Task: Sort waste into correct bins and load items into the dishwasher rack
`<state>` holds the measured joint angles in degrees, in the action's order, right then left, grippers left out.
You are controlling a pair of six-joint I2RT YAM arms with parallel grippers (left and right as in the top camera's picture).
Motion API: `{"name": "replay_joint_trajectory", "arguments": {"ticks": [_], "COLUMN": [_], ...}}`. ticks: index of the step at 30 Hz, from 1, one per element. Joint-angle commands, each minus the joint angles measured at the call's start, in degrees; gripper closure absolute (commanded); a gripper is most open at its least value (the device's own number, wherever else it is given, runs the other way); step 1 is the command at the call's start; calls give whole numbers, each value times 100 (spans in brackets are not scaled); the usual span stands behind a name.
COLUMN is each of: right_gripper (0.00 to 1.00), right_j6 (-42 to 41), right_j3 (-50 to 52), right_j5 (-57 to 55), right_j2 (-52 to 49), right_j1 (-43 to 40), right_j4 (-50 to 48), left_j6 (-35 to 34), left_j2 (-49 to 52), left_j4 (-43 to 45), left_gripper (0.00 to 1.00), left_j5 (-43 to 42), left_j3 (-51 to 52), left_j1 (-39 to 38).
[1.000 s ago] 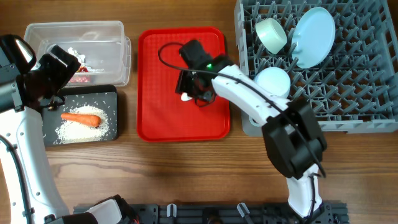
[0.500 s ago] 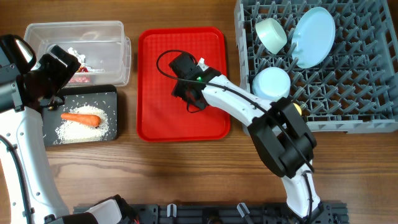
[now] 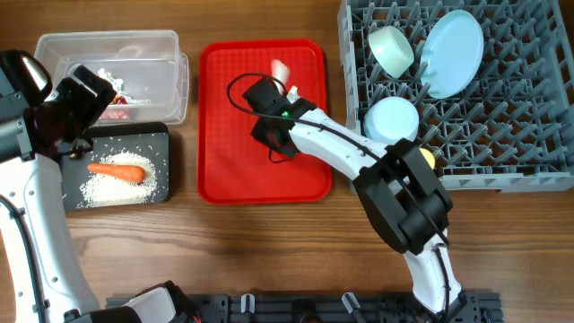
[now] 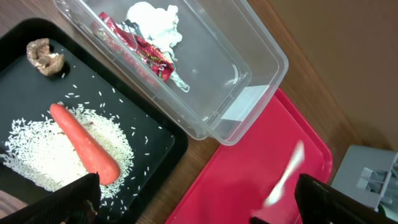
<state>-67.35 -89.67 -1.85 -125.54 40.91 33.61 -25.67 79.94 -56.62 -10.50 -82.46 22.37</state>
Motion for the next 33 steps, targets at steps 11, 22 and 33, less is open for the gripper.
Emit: {"name": "replay_joint_trajectory", "arguments": {"ticks": [11, 22, 33], "right_gripper": [72, 26, 9], "right_j6": [2712, 4850, 6098], "right_j3": [-160, -1617, -2594], "right_j5": [981, 496, -284], "right_j2": [-188, 203, 129], "right_j1": [-116, -662, -1156], "right_j4": [-758, 223, -105], "left_j6": [-31, -28, -31], "left_j2": [33, 33, 33], "left_j4": [17, 17, 17], "left_gripper": [0, 0, 0], "left_j5": [13, 13, 13], "left_j3": [-7, -7, -7], "left_j1": [37, 37, 37]}}
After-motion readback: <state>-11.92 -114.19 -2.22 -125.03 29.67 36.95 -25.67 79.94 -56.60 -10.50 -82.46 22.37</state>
